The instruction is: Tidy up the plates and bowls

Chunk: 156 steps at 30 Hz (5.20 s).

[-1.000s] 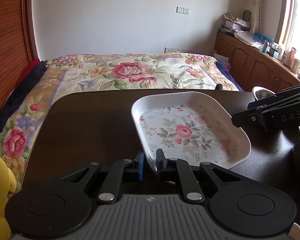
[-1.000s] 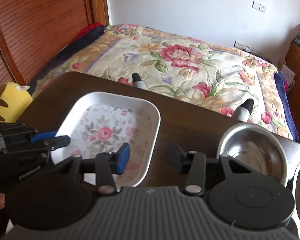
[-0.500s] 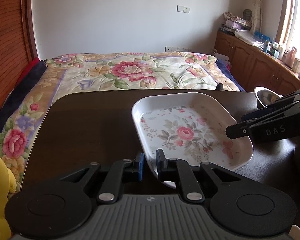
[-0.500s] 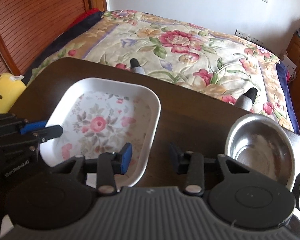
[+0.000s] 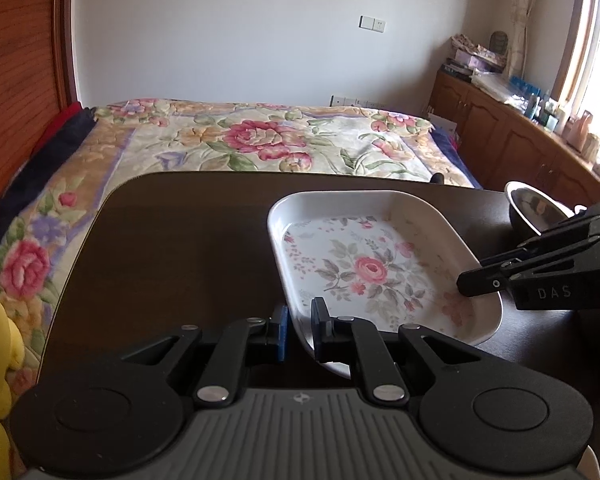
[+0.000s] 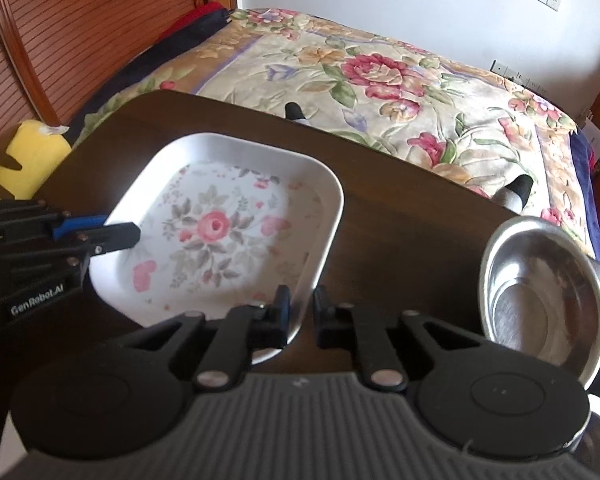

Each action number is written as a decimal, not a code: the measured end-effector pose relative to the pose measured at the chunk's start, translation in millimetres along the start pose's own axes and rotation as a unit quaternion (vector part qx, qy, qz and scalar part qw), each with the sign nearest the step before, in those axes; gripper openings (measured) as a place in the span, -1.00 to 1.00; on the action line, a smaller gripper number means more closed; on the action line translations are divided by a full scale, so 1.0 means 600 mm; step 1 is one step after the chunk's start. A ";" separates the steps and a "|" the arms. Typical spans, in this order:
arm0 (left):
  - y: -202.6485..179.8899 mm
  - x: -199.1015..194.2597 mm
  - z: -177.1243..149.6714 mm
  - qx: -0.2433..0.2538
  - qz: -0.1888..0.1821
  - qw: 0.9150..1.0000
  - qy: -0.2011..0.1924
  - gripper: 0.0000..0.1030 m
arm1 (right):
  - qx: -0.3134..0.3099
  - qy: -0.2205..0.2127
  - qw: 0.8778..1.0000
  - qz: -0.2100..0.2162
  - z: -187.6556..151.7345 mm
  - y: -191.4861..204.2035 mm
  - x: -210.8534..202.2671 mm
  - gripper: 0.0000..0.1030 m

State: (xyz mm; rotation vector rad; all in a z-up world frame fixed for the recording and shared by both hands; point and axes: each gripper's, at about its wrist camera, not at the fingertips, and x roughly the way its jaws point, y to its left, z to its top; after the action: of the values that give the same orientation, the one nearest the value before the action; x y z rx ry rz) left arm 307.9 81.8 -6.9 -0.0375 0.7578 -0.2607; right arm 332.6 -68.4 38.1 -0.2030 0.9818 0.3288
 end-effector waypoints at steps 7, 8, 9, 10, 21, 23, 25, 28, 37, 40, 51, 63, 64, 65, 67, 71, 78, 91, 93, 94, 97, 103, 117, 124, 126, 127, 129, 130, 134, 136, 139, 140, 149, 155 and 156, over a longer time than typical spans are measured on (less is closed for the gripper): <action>0.003 -0.016 -0.012 -0.008 -0.006 1.000 -0.001 -0.24 | 0.004 -0.013 1.000 0.008 -0.009 0.000 -0.014 -0.75; 0.003 -0.020 -0.012 -0.010 -0.008 1.000 -0.003 -0.24 | 0.005 -0.016 1.000 0.010 -0.010 0.000 -0.017 -0.75; 0.003 -0.022 -0.014 -0.011 -0.009 1.000 -0.004 -0.24 | 0.008 -0.019 1.000 0.012 -0.011 -0.002 -0.020 -0.76; 0.004 -0.026 -0.015 -0.014 -0.009 1.000 -0.005 -0.23 | 0.011 -0.021 1.000 0.016 -0.012 -0.003 -0.023 -0.76; 0.009 -0.057 -0.037 -0.030 -0.030 0.999 -0.018 -0.23 | 0.045 -0.059 0.996 0.046 -0.038 -0.020 -0.053 -0.79; 0.004 -0.066 -0.040 -0.029 -0.029 0.999 -0.021 -0.23 | 0.044 -0.064 0.996 0.046 -0.042 -0.019 -0.060 -0.80; -0.001 -0.075 -0.041 -0.027 -0.029 0.999 -0.026 -0.23 | 0.044 -0.071 0.995 0.046 -0.046 -0.019 -0.069 -0.80; -0.010 -0.092 -0.042 -0.026 -0.031 0.999 -0.034 -0.23 | 0.048 -0.080 0.995 0.047 -0.054 -0.024 -0.082 -0.81; -0.042 -0.151 -0.050 -0.011 -0.036 0.997 -0.060 -0.22 | 0.058 -0.106 0.991 0.049 -0.080 -0.034 -0.129 -0.82; -0.056 -0.174 -0.058 -0.006 -0.039 0.997 -0.070 -0.22 | 0.059 -0.116 0.990 0.049 -0.092 -0.035 -0.146 -0.82; -0.099 -0.240 -0.090 0.007 -0.051 0.994 -0.096 -0.21 | 0.064 -0.146 0.986 0.049 -0.149 -0.045 -0.209 -0.82; -0.116 -0.280 -0.148 -0.017 -0.077 0.992 -0.098 -0.19 | 0.061 -0.165 0.981 0.079 -0.212 -0.056 -0.229 -0.82; -0.116 -0.282 -0.152 -0.018 -0.077 0.992 -0.098 -0.20 | 0.062 -0.164 0.981 0.082 -0.220 -0.056 -0.226 -0.82; -0.115 -0.283 -0.157 -0.021 -0.079 0.992 -0.097 -0.20 | 0.063 -0.163 0.981 0.084 -0.226 -0.055 -0.223 -0.82; -0.114 -0.283 -0.165 -0.024 -0.078 0.992 -0.095 -0.20 | 0.063 -0.160 0.981 0.087 -0.239 -0.050 -0.217 -0.82; -0.111 -0.285 -0.178 -0.022 -0.074 0.993 -0.093 -0.20 | 0.066 -0.157 0.981 0.094 -0.258 -0.044 -0.210 -0.82; -0.096 -0.284 -0.202 -0.029 -0.068 0.994 -0.084 -0.20 | 0.051 -0.160 0.981 0.097 -0.274 -0.017 -0.213 -0.81; -0.077 -0.281 -0.234 -0.048 -0.067 0.994 -0.070 -0.20 | 0.037 -0.147 0.983 0.106 -0.292 0.004 -0.205 -0.80; -0.074 -0.278 -0.236 -0.051 -0.067 0.994 -0.069 -0.20 | 0.034 -0.146 0.983 0.104 -0.293 0.007 -0.204 -0.80; -0.074 -0.277 -0.237 -0.053 -0.067 0.994 -0.068 -0.20 | 0.032 -0.146 0.983 0.103 -0.293 0.008 -0.204 -0.80; -0.072 -0.274 -0.240 -0.056 -0.065 0.994 -0.066 -0.20 | 0.030 -0.143 0.984 0.103 -0.293 0.011 -0.201 -0.80; -0.068 -0.273 -0.243 -0.060 -0.065 0.994 -0.065 -0.20 | 0.025 -0.144 0.984 0.098 -0.292 0.017 -0.201 -0.79; -0.066 -0.274 -0.243 -0.064 -0.061 0.993 -0.075 -0.16 | 0.031 -0.156 0.982 0.099 -0.293 0.012 -0.201 -0.67; -0.059 -0.278 -0.242 -0.067 -0.055 0.993 -0.082 0.04 | 0.025 -0.167 0.981 0.092 -0.296 0.012 -0.206 -0.67; -0.060 -0.280 -0.242 -0.065 -0.052 0.993 -0.086 0.17 | 0.027 -0.171 0.981 0.091 -0.299 0.009 -0.207 -0.67; -0.061 -0.282 -0.241 -0.064 -0.049 0.993 -0.088 0.21 | 0.029 -0.173 0.980 0.090 -0.300 0.008 -0.208 -0.67; -0.061 -0.285 -0.240 -0.061 -0.047 0.993 -0.093 0.32 | 0.038 -0.176 0.979 0.093 -0.302 0.002 -0.208 -0.67; -0.062 -0.287 -0.240 -0.060 -0.046 0.993 -0.094 0.34 | 0.042 -0.178 0.979 0.092 -0.303 -0.001 -0.209 -0.67; -0.067 -0.291 -0.237 -0.054 -0.045 0.992 -0.101 0.44 | 0.045 -0.187 0.978 0.084 -0.307 -0.008 -0.216 -0.67; -0.068 -0.292 -0.235 -0.052 -0.047 0.992 -0.102 0.44 | 0.046 -0.192 0.977 0.079 -0.310 -0.012 -0.219 -0.67; -0.072 -0.293 -0.233 -0.047 -0.047 0.992 -0.104 0.44 | 0.047 -0.198 0.977 0.071 -0.314 -0.020 -0.224 -0.67; -0.076 -0.293 -0.232 -0.044 -0.047 0.992 -0.105 0.45 | 0.049 -0.200 0.976 0.068 -0.315 -0.024 -0.227 -0.67; -0.102 -0.294 -0.218 -0.013 -0.044 0.993 -0.111 0.50 | 0.058 -0.226 0.971 0.046 -0.322 -0.058 -0.251 -0.67; -0.130 -0.287 -0.204 0.008 -0.049 0.992 -0.115 0.53 | 0.070 -0.241 0.968 0.027 -0.326 -0.087 -0.265 -0.67; -0.136 -0.285 -0.201 0.012 -0.051 0.992 -0.115 0.53 | 0.072 -0.244 0.967 0.023 -0.328 -0.092 -0.268 -0.67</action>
State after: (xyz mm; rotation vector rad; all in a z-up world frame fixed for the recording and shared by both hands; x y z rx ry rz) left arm 88.5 52.5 31.0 -0.0814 0.5242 -0.3566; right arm 117.2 -210.8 67.5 0.0357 0.5183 0.3274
